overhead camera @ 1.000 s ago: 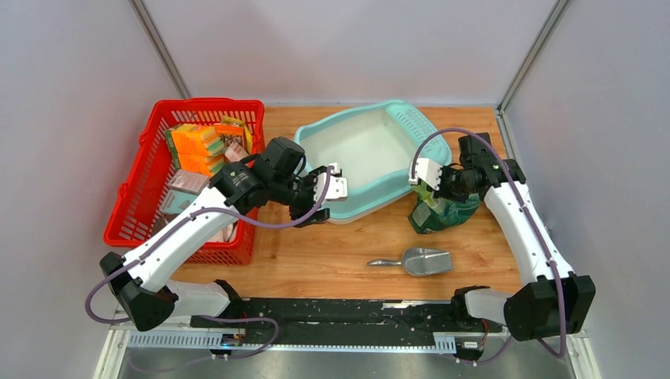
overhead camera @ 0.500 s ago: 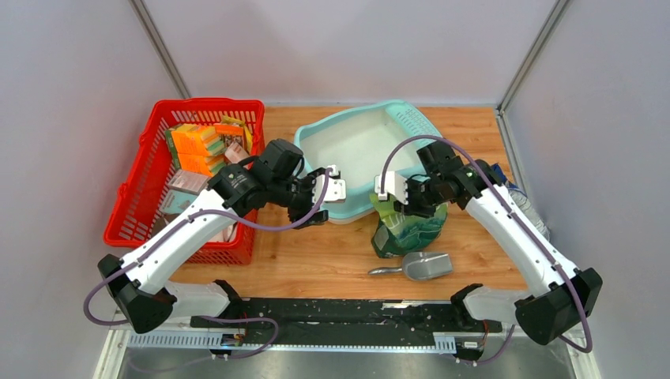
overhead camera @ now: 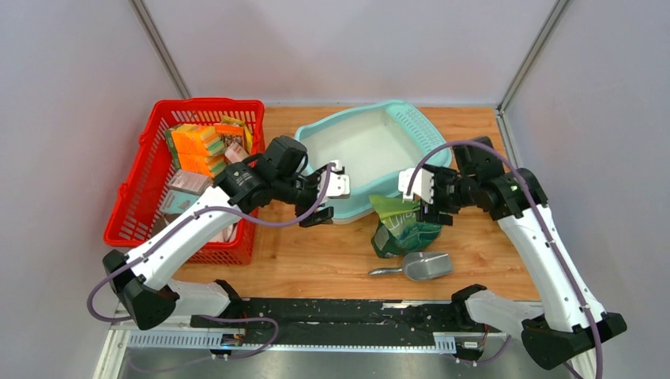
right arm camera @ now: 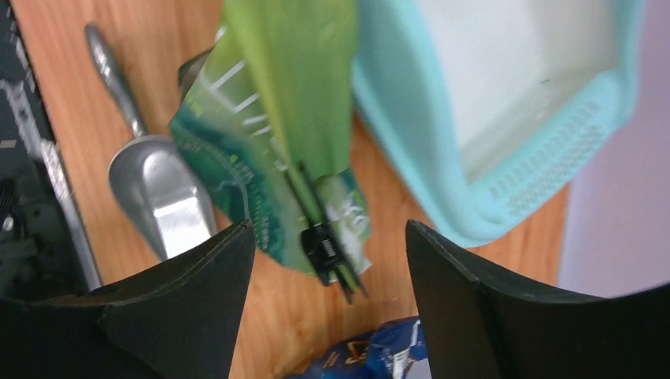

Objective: Fill the litter box with clean litter

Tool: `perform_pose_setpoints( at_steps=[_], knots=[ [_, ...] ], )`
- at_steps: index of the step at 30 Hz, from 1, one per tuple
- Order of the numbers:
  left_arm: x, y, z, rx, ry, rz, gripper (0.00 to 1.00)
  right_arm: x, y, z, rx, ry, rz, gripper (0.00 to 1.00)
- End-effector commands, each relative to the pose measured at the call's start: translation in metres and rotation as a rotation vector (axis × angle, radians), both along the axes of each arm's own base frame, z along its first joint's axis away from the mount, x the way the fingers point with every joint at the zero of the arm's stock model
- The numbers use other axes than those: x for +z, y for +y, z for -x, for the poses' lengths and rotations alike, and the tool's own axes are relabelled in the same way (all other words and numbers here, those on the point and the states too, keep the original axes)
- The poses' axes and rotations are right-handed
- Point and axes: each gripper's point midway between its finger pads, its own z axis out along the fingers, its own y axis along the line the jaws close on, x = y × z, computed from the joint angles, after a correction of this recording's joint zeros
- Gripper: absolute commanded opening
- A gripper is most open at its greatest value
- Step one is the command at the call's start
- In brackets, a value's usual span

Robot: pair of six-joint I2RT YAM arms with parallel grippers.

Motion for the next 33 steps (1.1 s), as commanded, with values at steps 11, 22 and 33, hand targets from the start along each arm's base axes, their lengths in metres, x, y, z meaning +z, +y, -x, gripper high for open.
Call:
perform_pose_setpoints(
  at_steps=[11,22,33],
  knots=[
    [0.013,-0.023,-0.007,-0.024,-0.010,0.090,0.73,-0.050,-0.030,-0.001,0.106,-0.013,0.238,0.65],
    [0.013,-0.024,-0.009,-0.012,-0.008,0.095,0.73,-0.052,-0.028,-0.019,0.117,-0.056,0.263,0.34],
    [0.017,-0.029,-0.013,-0.019,-0.019,0.104,0.73,0.015,-0.038,-0.027,-0.031,-0.174,0.148,0.00]
  ],
)
